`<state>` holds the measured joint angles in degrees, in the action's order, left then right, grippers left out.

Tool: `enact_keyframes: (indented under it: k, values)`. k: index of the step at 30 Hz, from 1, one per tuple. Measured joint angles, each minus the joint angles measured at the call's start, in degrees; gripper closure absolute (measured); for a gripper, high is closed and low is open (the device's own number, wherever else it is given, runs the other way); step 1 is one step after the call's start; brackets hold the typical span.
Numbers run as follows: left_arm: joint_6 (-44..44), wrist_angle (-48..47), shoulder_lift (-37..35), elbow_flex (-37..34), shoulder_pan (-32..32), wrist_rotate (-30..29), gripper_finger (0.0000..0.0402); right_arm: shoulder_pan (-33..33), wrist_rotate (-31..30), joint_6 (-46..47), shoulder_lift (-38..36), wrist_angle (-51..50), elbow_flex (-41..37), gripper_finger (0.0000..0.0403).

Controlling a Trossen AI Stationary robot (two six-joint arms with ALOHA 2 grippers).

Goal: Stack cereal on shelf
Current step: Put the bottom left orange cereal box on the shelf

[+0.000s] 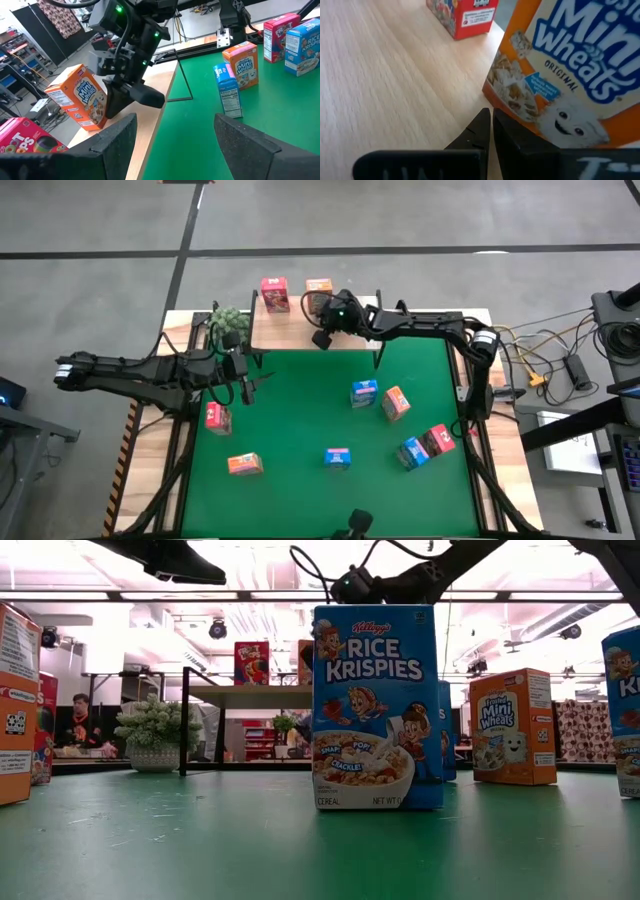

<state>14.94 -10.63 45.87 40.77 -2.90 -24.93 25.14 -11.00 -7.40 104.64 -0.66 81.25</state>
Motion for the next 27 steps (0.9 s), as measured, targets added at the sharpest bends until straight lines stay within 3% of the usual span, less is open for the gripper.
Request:
enact_keyframes:
  k: [27]
  values:
    - [0.0, 0.17, 0.01, 0.0, 0.0, 0.0, 0.0153, 1.61, -0.7, -1.18, 0.5, 2.85, 0.09, 0.039]
